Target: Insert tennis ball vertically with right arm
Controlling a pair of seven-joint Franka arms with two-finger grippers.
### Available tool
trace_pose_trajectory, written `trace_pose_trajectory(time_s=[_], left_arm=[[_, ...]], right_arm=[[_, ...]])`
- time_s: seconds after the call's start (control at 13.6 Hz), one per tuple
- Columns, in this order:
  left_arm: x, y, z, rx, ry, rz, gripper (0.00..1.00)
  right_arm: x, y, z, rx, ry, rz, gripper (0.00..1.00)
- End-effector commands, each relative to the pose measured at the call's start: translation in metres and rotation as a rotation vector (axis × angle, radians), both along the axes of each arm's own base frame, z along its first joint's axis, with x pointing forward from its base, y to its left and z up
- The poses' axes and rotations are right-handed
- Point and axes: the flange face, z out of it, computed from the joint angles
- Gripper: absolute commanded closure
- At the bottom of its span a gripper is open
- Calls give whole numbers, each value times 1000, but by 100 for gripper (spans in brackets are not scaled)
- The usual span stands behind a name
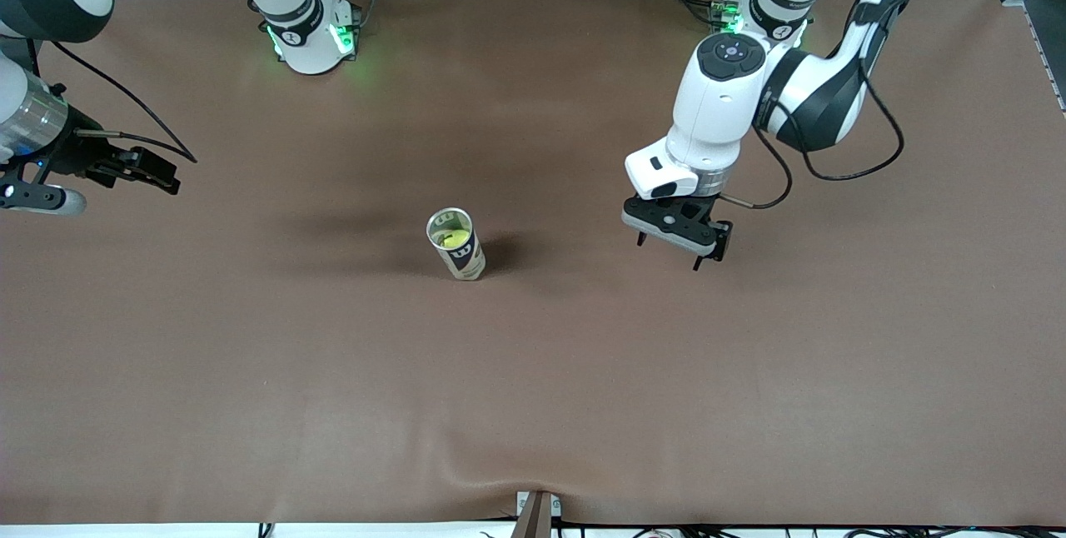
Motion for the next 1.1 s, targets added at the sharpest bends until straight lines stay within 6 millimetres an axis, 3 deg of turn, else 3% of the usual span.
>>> trace_pose_trajectory(time_s=[0.0, 0.22, 0.37, 0.81, 1.03], left_arm=[[5, 7, 40, -16, 58, 78, 0], [11, 14, 74, 3, 97, 118, 0], [19, 30, 95, 7, 119, 156, 0], [35, 75, 127, -30, 121, 252, 0], [41, 125, 140, -130, 199, 353, 0]], right_arm=[[-8, 0, 26, 14, -50, 6, 0], [-6, -3, 43, 14, -87, 3, 0], [-2, -10, 71, 18, -143, -13, 0], [-9, -5, 69, 48, -86, -10, 0], [-7, -3, 68, 47, -85, -5, 0]])
